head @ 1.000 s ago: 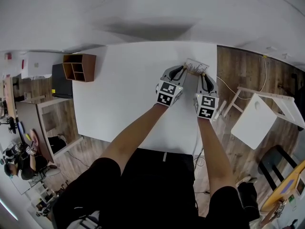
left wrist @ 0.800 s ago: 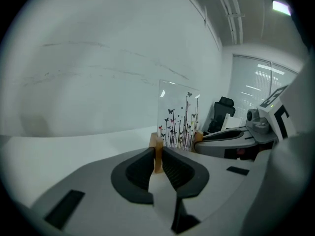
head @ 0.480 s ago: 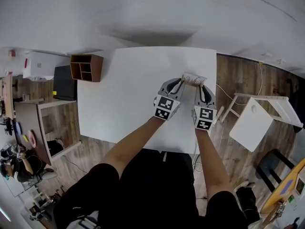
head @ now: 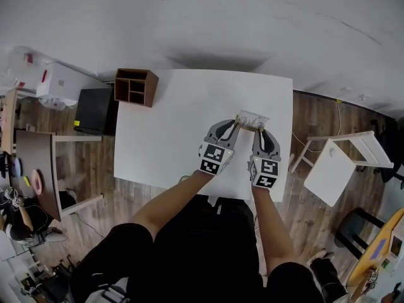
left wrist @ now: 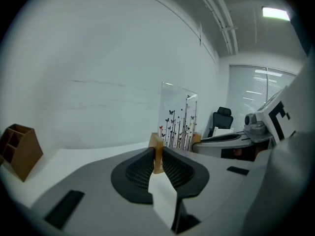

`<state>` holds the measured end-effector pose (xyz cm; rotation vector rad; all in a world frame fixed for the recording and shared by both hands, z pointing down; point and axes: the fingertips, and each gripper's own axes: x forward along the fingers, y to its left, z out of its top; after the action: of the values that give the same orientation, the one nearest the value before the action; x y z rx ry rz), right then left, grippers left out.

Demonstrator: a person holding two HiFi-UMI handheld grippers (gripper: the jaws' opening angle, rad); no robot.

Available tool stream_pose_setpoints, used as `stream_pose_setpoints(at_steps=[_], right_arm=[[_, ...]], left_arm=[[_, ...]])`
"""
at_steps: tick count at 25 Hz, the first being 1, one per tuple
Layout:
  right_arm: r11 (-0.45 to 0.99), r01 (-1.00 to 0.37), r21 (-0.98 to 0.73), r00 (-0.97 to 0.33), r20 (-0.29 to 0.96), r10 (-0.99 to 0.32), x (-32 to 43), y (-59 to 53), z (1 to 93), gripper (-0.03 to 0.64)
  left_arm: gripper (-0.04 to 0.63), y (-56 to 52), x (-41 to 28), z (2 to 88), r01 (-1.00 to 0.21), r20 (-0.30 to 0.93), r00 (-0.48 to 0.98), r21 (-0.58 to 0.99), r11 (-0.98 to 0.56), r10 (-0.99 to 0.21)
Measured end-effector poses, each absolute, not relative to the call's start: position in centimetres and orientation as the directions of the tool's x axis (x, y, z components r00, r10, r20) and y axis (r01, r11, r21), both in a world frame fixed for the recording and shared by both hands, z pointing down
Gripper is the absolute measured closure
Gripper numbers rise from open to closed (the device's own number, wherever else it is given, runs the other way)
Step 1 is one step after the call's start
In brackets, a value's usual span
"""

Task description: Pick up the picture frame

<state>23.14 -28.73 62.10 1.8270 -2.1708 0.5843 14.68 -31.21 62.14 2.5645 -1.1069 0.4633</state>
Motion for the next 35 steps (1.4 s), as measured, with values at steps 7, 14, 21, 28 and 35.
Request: stream_pose_setpoints(at_steps=[7,14,21,28,35], right_arm=[[0.165,-0.976,-0.141,-0.208,0.398,-0.894,15.8,-22.9,57.1,0.546],[0.186,-0.971,-0.152,-0.229,0.361,-0.904,9.6,-17.2,52.9,0.546],[0.241,-0.962,-0.128,-0.270,0.319,-0.909,3.3,-13.2,49.5,0.546],[0.301,-0.946,-0.119,-0.323,0.288,-0.902,-3.2,-11.6,48.1,0.546],[0.362,-0.927,-0.096,-0.374,0.274,-0.886,-7.9,-10.5,47.4,0.546]], left_arm=[[0.535,-25.3,7.2,57.2,-0.756,0.378,0.645,0.188,-0.628,-0.664],[0.534,-19.2,0.9,52.8,-0.768,0.352,0.634,0.187,-0.612,-0.688],[0.534,-14.5,-5.6,49.6,-0.788,0.301,0.613,0.173,-0.590,-0.731],[0.534,-12.9,-12.2,48.1,-0.824,0.265,0.565,0.137,-0.549,-0.781],[0.534,-11.0,-16.8,47.6,-0.852,0.247,0.523,0.154,-0.500,-0.816]])
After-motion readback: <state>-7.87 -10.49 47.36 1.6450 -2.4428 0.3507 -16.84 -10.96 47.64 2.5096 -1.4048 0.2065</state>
